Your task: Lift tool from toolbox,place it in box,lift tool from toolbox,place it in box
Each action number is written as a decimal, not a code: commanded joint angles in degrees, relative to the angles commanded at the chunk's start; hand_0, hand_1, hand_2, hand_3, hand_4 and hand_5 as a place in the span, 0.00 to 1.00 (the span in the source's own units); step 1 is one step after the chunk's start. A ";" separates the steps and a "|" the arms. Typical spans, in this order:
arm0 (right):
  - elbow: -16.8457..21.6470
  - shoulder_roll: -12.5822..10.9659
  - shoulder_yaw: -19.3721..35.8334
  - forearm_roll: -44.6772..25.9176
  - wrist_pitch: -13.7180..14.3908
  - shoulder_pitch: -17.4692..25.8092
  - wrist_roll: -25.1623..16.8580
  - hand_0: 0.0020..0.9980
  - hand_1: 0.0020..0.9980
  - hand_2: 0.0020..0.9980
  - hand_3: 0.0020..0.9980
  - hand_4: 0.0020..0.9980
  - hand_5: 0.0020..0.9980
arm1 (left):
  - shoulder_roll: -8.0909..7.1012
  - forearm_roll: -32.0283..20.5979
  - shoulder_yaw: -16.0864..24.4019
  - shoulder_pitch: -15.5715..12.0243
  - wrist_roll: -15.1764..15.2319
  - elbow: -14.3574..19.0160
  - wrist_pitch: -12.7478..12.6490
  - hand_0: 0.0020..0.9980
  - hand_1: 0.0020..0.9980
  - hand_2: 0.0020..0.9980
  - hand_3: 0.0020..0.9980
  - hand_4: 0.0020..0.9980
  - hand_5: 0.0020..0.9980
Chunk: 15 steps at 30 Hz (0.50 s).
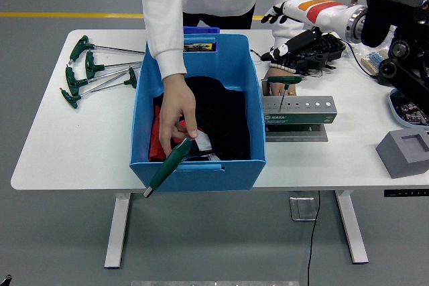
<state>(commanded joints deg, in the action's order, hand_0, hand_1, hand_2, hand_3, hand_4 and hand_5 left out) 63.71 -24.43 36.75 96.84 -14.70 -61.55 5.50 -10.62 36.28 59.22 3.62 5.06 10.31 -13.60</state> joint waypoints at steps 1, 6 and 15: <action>0.04 -0.46 0.85 -1.39 1.24 0.94 1.34 0.65 0.69 0.80 0.88 1.00 0.68 | 0.04 -0.05 0.04 0.01 0.03 0.00 0.01 0.91 0.93 0.92 0.76 0.71 0.79; 1.00 -2.32 5.16 -9.88 8.77 5.71 6.72 0.50 0.61 0.72 0.84 1.00 0.70 | 0.44 -0.51 -0.14 0.02 0.14 0.00 0.12 0.91 0.92 0.92 0.76 0.71 0.79; 6.02 -6.37 10.15 -29.46 20.12 14.96 7.71 0.57 0.62 0.73 0.83 1.00 0.71 | 0.58 -0.52 -0.04 -0.03 0.10 0.00 0.14 0.91 0.92 0.92 0.76 0.71 0.79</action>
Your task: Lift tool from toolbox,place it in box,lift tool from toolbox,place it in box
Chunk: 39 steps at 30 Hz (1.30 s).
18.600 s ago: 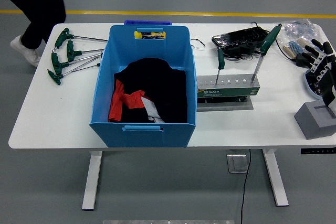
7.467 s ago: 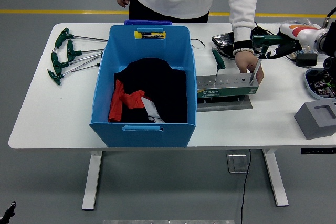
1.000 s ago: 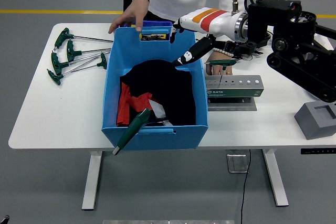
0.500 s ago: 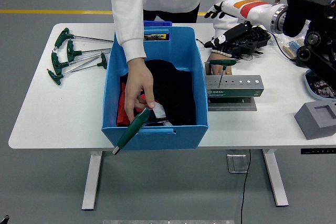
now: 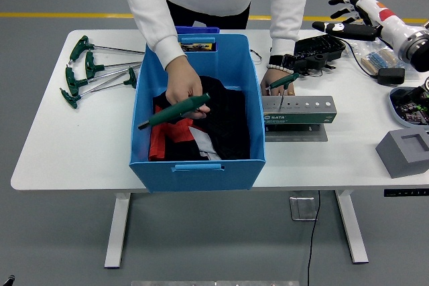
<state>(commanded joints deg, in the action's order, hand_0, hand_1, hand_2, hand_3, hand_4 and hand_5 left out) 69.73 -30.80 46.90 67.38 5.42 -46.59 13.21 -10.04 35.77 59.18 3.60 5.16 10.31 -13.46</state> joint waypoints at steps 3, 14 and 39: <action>0.98 -0.69 0.60 -2.95 0.86 1.49 -0.76 0.57 0.62 0.73 0.83 1.00 0.71 | 0.01 -0.04 -0.13 0.16 0.03 0.00 0.06 0.91 0.92 0.92 0.76 0.71 0.79; 6.61 -2.61 0.97 -18.58 7.32 6.34 -1.41 0.57 0.62 0.72 0.84 1.00 0.74 | 0.05 -0.05 -0.25 0.90 0.19 0.00 0.22 0.90 0.92 0.92 0.76 0.71 0.79; 17.23 0.99 4.57 -73.70 24.30 21.92 -18.29 0.58 0.60 0.74 0.90 1.00 0.86 | 0.07 -0.56 -1.06 0.47 0.24 0.00 0.37 0.90 0.91 0.92 0.76 0.71 0.79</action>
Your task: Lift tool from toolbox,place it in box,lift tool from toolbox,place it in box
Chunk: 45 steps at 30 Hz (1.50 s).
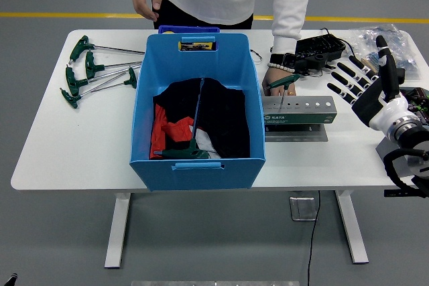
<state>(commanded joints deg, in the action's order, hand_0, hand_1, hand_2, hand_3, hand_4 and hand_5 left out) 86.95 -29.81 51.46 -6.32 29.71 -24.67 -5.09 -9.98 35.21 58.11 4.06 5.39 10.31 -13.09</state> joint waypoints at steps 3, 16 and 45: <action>-0.72 0.55 -0.16 -1.38 0.46 0.65 -0.91 0.59 0.62 0.76 0.91 1.00 0.87 | -0.03 0.19 0.11 -0.07 -0.05 0.00 -0.02 0.90 0.91 0.91 0.76 0.71 0.79; -1.02 2.18 -3.23 -4.63 0.86 1.90 -1.60 0.59 0.63 0.76 0.92 1.00 0.89 | -0.09 0.64 -0.13 -0.24 -0.17 0.00 0.03 0.90 0.91 0.91 0.76 0.71 0.79; -8.71 8.32 -11.19 -8.53 -1.46 -3.94 -0.93 0.61 0.62 0.77 0.92 1.00 0.92 | -0.15 1.15 0.03 0.14 -0.04 0.00 0.12 0.90 0.91 0.91 0.76 0.71 0.79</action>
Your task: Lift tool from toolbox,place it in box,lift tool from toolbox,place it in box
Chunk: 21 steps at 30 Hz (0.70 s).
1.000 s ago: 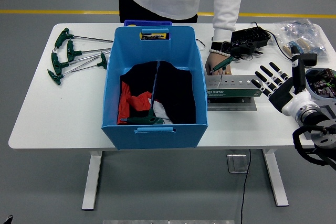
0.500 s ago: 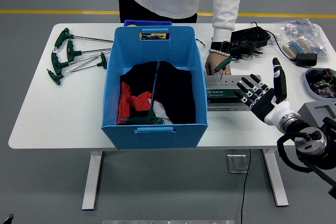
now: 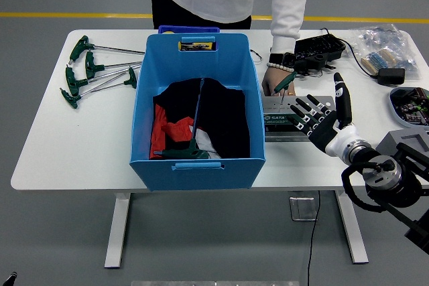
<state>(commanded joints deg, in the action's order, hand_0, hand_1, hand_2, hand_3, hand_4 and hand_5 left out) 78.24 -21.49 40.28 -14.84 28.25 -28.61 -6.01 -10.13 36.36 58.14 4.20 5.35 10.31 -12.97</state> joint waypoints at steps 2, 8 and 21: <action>-0.79 0.39 -0.28 -0.04 -0.39 -0.30 0.16 0.61 0.62 0.77 0.92 1.00 0.92 | 0.04 -0.10 -0.12 0.06 0.04 0.00 0.02 0.90 0.91 0.91 0.76 0.71 0.79; -3.13 1.33 -1.33 -0.23 -1.58 -1.64 0.57 0.61 0.62 0.77 0.92 1.00 0.92 | 0.14 -0.62 -0.59 0.29 0.30 0.00 0.14 0.90 0.91 0.91 0.76 0.71 0.79; -6.35 2.95 -2.26 -0.64 -2.56 -4.14 0.62 0.61 0.62 0.77 0.91 1.00 0.92 | 0.13 -1.14 -1.04 0.76 0.46 0.00 0.19 0.90 0.91 0.91 0.76 0.71 0.79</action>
<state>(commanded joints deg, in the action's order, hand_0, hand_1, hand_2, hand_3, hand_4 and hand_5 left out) 71.90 -18.55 38.02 -15.49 25.69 -32.74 -5.39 -10.00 35.22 57.11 4.97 5.81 10.31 -12.78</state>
